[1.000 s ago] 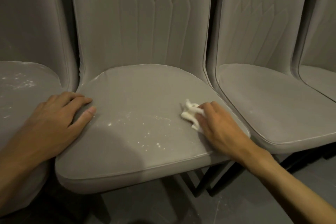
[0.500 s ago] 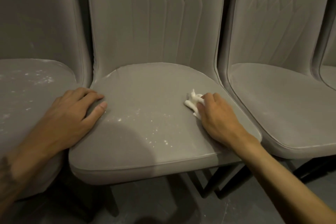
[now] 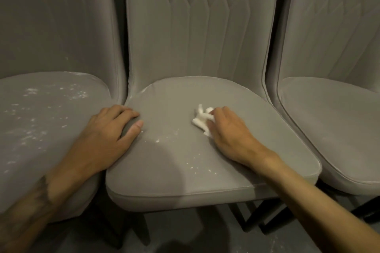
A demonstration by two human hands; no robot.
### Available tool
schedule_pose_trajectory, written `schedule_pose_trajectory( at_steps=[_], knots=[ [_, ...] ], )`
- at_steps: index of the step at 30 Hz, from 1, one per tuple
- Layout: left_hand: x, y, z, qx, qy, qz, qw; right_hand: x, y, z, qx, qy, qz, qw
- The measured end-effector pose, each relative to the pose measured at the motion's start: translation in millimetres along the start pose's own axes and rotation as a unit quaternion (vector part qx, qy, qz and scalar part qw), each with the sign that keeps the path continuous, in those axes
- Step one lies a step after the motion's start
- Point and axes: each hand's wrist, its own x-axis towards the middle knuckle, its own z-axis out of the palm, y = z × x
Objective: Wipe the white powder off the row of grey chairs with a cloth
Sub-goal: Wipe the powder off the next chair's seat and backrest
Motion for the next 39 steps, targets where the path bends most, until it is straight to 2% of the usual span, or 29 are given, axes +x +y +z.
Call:
schedule_pose_trajectory(
  at_steps=[3, 5, 7, 9, 11, 13, 17, 19, 22, 24, 26, 28, 30, 35, 37, 39],
  knots=[
    [1, 2, -5, -0.041, 0.002, -0.013, 0.999, -25, -46, -2, 0.048, -0.026, -0.110, 0.992],
    [0, 3, -13, -0.047, 0.012, -0.019, 0.999, -25, -47, -8, 0.043, -0.053, -0.142, 0.988],
    [-6, 2, -21, -0.024, 0.027, -0.010, 0.999, -3, -29, -7, 0.021, -0.050, -0.114, 0.992],
    [-18, -5, -26, 0.013, 0.033, 0.008, 0.999, 31, -12, -1, 0.001, -0.054, -0.034, 0.998],
    [-30, -13, -26, 0.022, 0.030, 0.009, 0.999, 52, -15, 10, 0.006, -0.051, 0.008, 0.999],
    [-37, -17, -22, 0.010, 0.039, 0.001, 0.999, 49, -40, 20, 0.029, -0.052, -0.031, 0.998],
    [-35, -10, -19, 0.027, 0.071, 0.003, 0.997, 11, -76, 21, 0.070, -0.066, -0.187, 0.978],
    [-36, -10, -18, 0.039, 0.075, 0.005, 0.996, 28, -69, 20, 0.048, -0.071, -0.185, 0.979],
    [-39, -11, -18, 0.032, 0.079, 0.000, 0.996, 76, -64, 27, 0.036, -0.071, -0.091, 0.993],
    [-39, -10, -17, 0.029, 0.078, 0.000, 0.996, 86, -80, 37, 0.040, -0.060, -0.076, 0.994],
    [-38, -11, -17, 0.025, 0.077, -0.002, 0.997, 73, -100, 43, 0.060, -0.065, -0.125, 0.988],
    [-38, -10, -18, 0.022, 0.082, -0.005, 0.996, 49, -110, 39, 0.079, -0.079, -0.215, 0.970],
    [-37, -9, -19, 0.013, 0.085, -0.009, 0.996, 50, -109, 34, 0.064, -0.094, -0.266, 0.957],
    [-40, -8, -20, -0.014, 0.086, -0.018, 0.996, 104, -121, 49, 0.021, -0.080, -0.172, 0.982],
    [-41, -10, -21, -0.040, 0.083, -0.019, 0.996, 89, -132, 54, 0.030, -0.072, -0.200, 0.977],
    [-42, -11, -21, -0.063, 0.074, -0.021, 0.995, 52, -141, 44, 0.055, -0.076, -0.269, 0.959]
  ],
)
